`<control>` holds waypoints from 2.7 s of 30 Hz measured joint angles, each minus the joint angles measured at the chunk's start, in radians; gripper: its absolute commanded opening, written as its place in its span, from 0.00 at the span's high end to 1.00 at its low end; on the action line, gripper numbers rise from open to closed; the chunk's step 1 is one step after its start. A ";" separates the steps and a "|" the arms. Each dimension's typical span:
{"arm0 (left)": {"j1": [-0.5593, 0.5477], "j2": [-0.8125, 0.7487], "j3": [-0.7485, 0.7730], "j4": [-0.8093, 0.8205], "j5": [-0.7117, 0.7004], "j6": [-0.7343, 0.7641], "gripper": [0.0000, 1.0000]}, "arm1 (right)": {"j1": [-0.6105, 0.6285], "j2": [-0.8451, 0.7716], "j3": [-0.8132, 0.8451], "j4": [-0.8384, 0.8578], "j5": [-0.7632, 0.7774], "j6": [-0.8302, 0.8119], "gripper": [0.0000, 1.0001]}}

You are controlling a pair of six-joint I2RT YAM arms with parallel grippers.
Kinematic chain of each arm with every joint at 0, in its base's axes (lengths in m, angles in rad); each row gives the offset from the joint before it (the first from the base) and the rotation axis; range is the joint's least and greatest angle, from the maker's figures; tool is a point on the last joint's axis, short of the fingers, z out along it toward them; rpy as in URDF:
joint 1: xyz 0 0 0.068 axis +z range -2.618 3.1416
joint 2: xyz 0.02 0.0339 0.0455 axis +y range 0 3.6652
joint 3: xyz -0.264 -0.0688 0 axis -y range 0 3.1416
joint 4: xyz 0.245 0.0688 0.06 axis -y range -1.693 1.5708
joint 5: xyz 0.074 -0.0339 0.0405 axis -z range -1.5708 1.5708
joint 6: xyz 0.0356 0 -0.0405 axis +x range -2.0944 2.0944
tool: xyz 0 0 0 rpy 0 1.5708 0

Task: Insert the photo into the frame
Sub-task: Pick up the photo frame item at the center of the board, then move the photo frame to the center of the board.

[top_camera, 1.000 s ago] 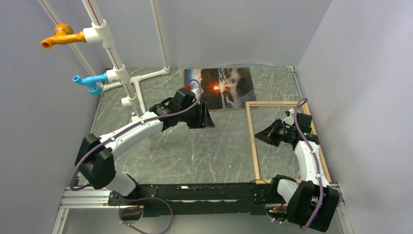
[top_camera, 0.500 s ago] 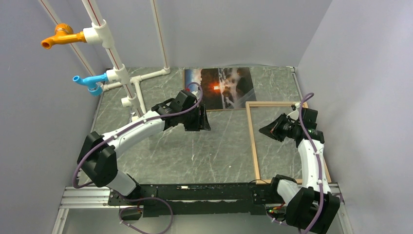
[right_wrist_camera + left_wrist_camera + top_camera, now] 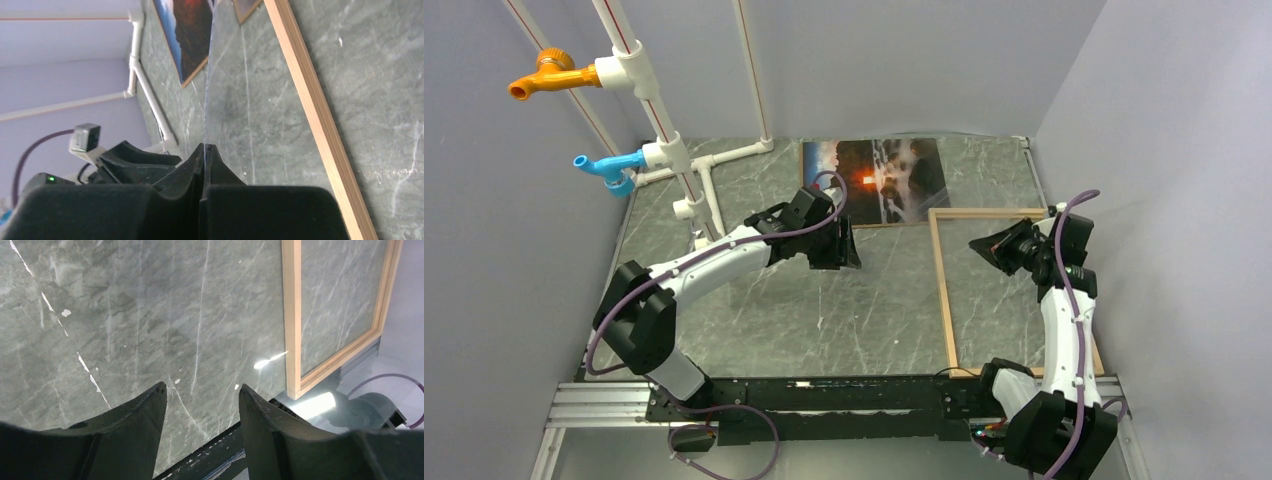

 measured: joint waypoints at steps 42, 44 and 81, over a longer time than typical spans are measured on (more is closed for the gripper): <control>-0.375 0.383 0.292 0.204 -0.270 -0.215 0.32 | -0.140 0.291 0.625 0.077 0.199 0.110 1.00; -0.380 0.425 0.346 0.198 -0.286 -0.231 0.33 | -0.163 0.310 0.625 0.078 0.193 0.115 1.00; -0.363 0.665 0.507 0.054 -0.276 -0.418 0.90 | -0.253 0.353 0.544 0.156 0.064 0.185 1.00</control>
